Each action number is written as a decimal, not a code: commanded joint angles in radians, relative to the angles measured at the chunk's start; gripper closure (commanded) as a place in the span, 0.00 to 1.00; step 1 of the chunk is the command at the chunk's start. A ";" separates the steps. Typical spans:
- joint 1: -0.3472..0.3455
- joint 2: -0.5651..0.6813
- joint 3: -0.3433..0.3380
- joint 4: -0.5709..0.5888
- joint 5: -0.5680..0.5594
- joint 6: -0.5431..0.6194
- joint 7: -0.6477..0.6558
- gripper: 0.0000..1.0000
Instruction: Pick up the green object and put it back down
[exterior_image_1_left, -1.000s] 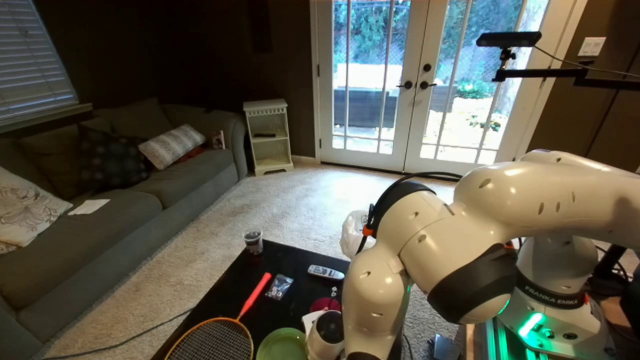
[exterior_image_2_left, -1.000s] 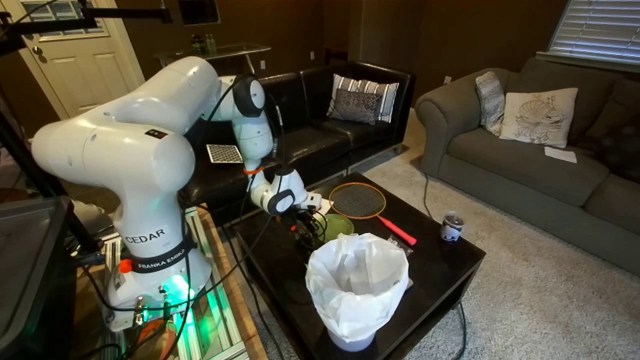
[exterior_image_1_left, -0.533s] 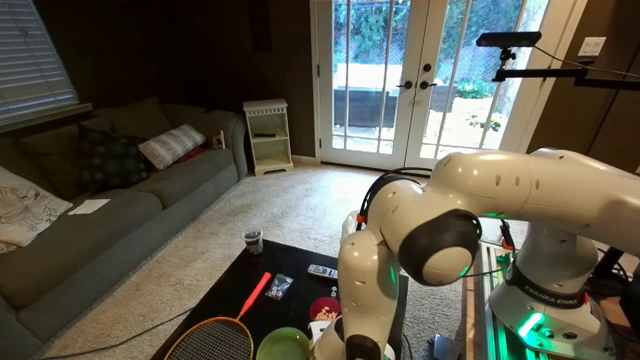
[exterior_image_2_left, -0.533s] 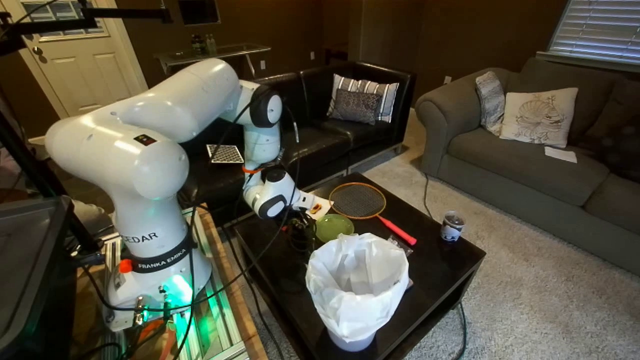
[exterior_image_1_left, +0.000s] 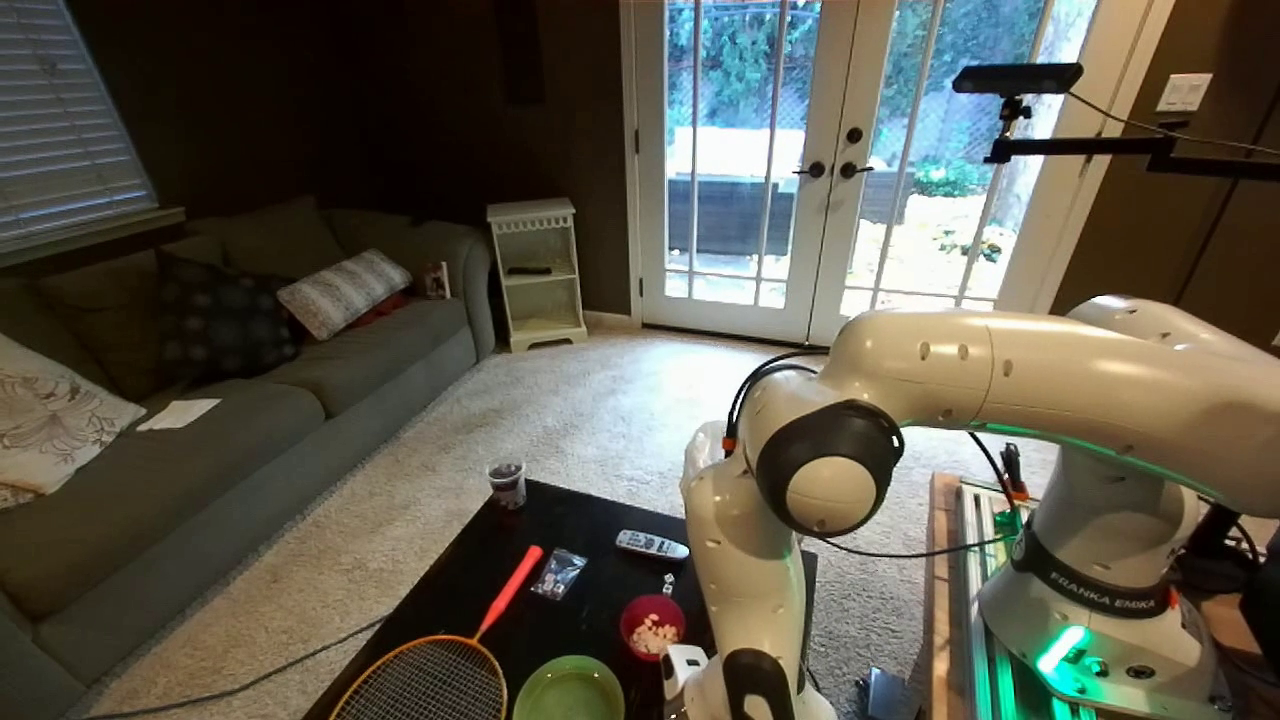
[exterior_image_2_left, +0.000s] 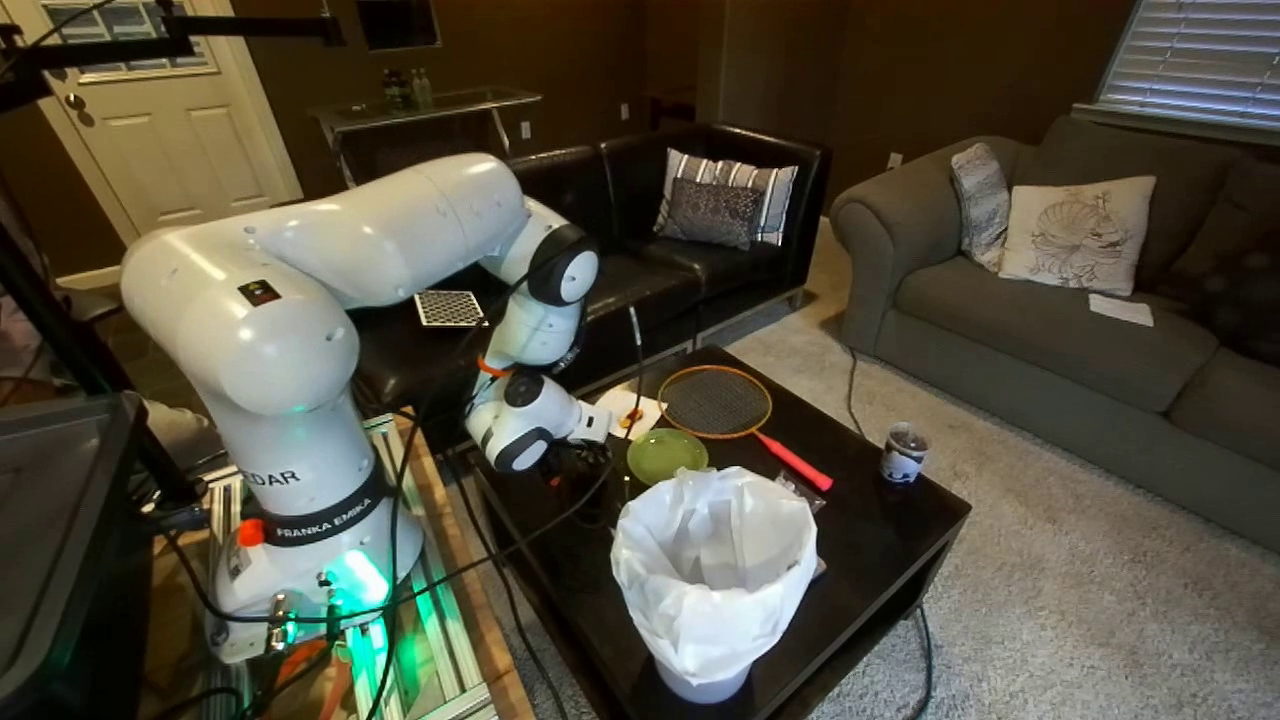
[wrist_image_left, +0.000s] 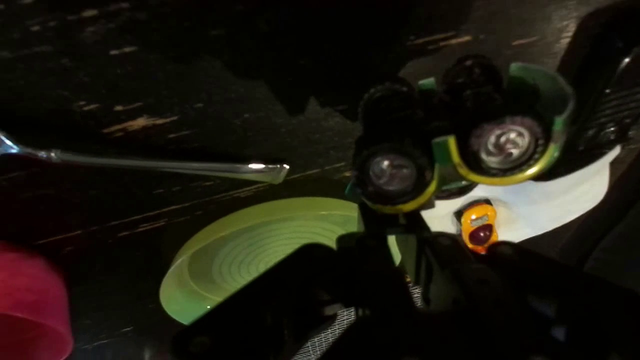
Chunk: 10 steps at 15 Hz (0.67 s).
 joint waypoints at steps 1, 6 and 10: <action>0.078 0.013 -0.053 -0.007 0.083 0.084 -0.016 0.97; 0.183 0.022 -0.102 0.014 0.287 0.199 -0.012 0.97; 0.271 0.020 -0.123 0.022 0.459 0.166 -0.022 0.97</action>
